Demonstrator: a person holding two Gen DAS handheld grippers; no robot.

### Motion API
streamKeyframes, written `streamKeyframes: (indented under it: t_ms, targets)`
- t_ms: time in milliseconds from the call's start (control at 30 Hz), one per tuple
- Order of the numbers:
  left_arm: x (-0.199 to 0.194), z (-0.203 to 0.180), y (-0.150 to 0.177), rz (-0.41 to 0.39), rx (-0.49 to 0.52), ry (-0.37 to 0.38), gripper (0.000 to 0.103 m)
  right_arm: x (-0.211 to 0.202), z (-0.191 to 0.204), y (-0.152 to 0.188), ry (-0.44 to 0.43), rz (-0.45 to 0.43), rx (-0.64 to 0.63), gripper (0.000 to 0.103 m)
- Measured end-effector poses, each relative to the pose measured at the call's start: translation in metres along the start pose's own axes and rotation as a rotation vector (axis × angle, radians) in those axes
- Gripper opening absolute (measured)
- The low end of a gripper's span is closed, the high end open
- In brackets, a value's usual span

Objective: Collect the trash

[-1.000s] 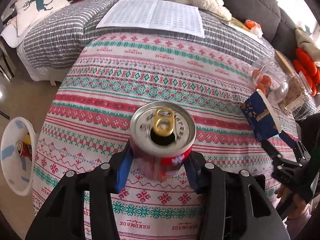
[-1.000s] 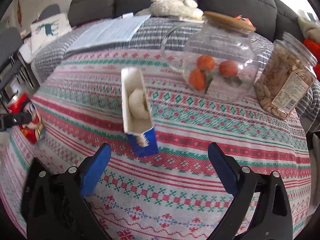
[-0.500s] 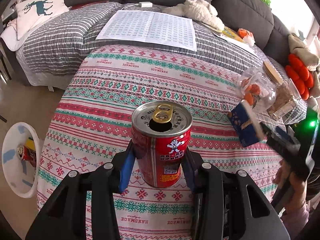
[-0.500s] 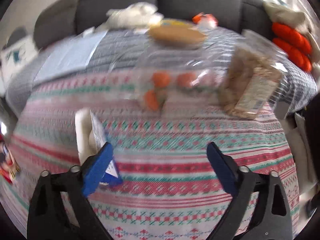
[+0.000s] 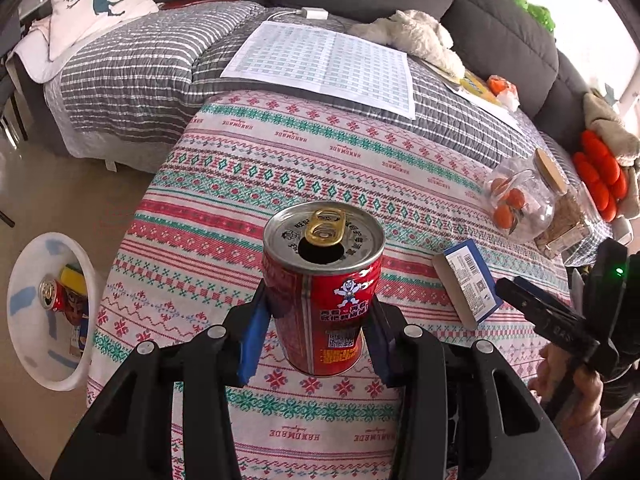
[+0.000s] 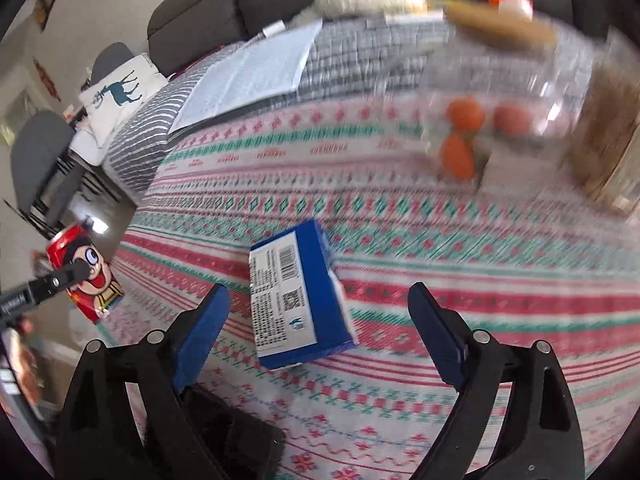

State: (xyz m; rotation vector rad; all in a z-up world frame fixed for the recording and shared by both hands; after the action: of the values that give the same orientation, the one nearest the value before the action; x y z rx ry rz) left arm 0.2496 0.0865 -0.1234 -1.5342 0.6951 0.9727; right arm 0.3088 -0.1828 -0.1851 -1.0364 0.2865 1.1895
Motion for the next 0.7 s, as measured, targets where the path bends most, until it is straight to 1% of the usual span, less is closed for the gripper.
streamKeyframes:
  t_ms: [67, 133, 200, 333, 400, 433, 500, 533, 567, 633, 700]
  targets:
    - [-0.001, 0.002, 0.001, 0.001, 0.005, -0.001, 0.043, 0.003, 0.003, 0.003, -0.005, 0.001, 0.0, 0.087]
    - [-0.002, 0.005, 0.001, -0.001, 0.009, -0.004, 0.043, 0.003, 0.014, 0.003, 0.001, -0.003, -0.046, 0.087]
    - [-0.001, 0.008, 0.001, -0.002, 0.005, -0.006, 0.043, 0.001, 0.023, 0.005, 0.021, -0.002, -0.087, 0.087]
    - [-0.001, 0.01, 0.001, 0.002, 0.002, -0.002, 0.043, 0.012, 0.025, 0.005, 0.076, 0.008, -0.113, 0.087]
    - [-0.002, 0.008, 0.002, 0.001, 0.009, 0.001, 0.043, 0.019, 0.027, 0.008, 0.089, 0.039, -0.135, 0.087]
    - [-0.003, 0.008, 0.002, 0.0, 0.011, 0.001, 0.043, 0.02, 0.031, 0.01, 0.101, 0.05, -0.161, 0.087]
    - [-0.003, 0.01, 0.002, -0.001, 0.01, -0.001, 0.043, 0.02, 0.041, 0.015, 0.152, 0.061, -0.235, 0.088]
    - [-0.004, 0.011, 0.002, -0.001, 0.005, -0.002, 0.043, 0.018, 0.049, 0.019, 0.191, 0.066, -0.28, 0.089]
    - [-0.004, 0.013, 0.001, 0.0, 0.001, -0.001, 0.043, 0.015, 0.055, 0.022, 0.207, 0.068, -0.308, 0.09]
    - [-0.007, 0.016, 0.001, -0.004, -0.006, 0.004, 0.043, 0.007, 0.067, 0.029, 0.206, 0.078, -0.347, 0.091]
    - [-0.01, 0.018, 0.0, -0.01, -0.006, 0.007, 0.043, -0.002, 0.077, 0.037, 0.21, 0.092, -0.388, 0.094]
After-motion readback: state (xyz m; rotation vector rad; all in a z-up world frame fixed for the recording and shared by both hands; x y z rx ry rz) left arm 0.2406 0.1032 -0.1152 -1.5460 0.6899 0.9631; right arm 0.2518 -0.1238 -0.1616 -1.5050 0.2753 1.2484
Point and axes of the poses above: each gripper's, at about its wrist camera, not at the fingertips, and x roughly the way its jaws point, z to its left, y to its underside, the point moved 4 cm from there along x, roughly the way its jaws point, and after that the axes turned 13 degrees about -y, right-handed, at the moved point
